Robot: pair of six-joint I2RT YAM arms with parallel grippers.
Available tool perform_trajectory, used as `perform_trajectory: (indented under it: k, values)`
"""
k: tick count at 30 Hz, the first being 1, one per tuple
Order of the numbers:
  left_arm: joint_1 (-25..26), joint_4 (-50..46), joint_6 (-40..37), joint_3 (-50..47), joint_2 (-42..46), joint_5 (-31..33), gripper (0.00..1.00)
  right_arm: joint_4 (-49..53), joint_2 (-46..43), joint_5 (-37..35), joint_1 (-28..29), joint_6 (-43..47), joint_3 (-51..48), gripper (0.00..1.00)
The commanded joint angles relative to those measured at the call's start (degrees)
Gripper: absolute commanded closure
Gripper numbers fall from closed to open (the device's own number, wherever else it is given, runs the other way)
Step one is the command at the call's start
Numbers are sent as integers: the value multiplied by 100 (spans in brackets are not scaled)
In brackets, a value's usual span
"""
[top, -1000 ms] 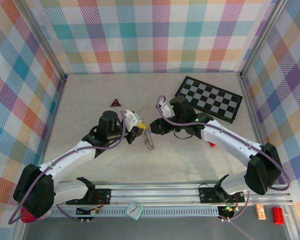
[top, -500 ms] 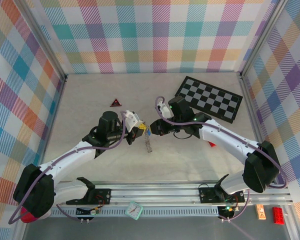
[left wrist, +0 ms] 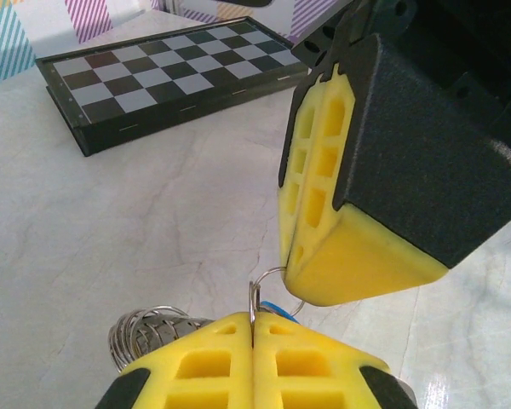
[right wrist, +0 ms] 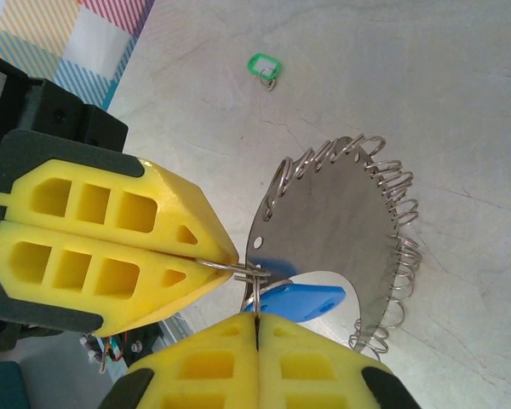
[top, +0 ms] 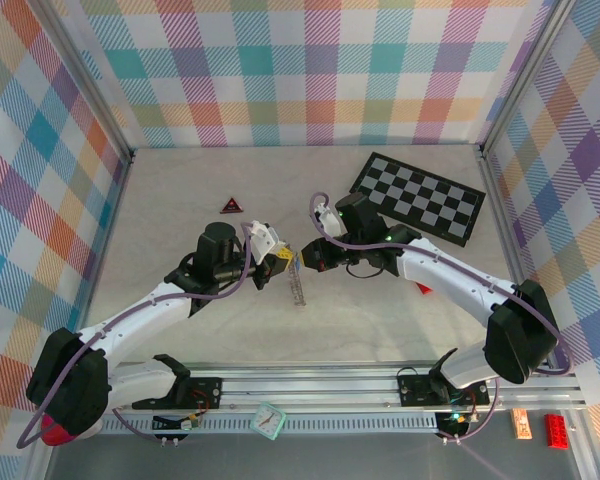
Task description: Put the keys on the keyring
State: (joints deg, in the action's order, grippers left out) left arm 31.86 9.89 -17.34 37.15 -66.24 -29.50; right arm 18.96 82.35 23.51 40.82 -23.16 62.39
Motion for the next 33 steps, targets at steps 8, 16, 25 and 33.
perform_trajectory:
  k: [8,16,25,33]
  values:
    - [66,690,268,-170,56,-294,100,-13,100,54,-72,206,36,100]
    - [71,1085,476,-319,19,-295,100,-108,268,540,-91,297,-16,100]
    - [95,1340,503,-445,43,-215,100,-29,308,714,-241,483,-7,100]
    - [101,1313,460,-454,32,-291,100,-125,-66,285,-241,1610,-239,100]
